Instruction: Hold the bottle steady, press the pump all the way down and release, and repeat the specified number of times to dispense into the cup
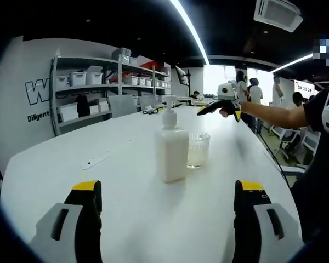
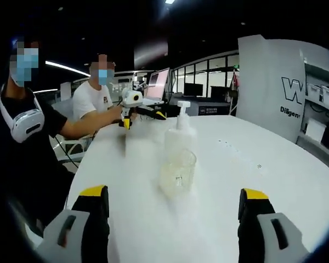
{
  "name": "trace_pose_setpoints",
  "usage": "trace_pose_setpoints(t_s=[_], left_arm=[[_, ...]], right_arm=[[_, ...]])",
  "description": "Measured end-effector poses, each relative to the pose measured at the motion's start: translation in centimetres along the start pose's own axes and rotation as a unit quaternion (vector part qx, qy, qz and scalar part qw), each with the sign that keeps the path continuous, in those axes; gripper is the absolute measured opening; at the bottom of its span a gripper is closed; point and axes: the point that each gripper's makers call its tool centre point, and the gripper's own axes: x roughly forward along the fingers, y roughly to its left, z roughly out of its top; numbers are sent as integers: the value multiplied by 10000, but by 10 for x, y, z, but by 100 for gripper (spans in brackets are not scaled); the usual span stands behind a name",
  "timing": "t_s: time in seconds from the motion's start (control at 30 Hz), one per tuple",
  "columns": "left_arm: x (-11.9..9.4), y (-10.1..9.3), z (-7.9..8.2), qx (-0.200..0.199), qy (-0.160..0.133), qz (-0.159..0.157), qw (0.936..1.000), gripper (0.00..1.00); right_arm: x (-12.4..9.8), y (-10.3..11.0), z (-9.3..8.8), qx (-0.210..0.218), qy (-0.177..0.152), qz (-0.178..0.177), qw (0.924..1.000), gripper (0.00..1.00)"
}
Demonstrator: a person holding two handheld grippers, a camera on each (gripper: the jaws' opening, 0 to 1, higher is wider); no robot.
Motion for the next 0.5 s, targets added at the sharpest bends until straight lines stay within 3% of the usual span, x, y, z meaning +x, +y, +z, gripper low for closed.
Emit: trace_pose_setpoints(t_s=[0.17, 0.5], left_arm=[[-2, -4, -2, -5, -15, 25, 10000, 99], [-10, -6, -9, 9, 33, 92, 10000, 99]], right_arm=[[-6, -2, -14, 20, 139, -81, 9999, 100], [-26, -9, -22, 153, 161, -203, 9995, 100]])
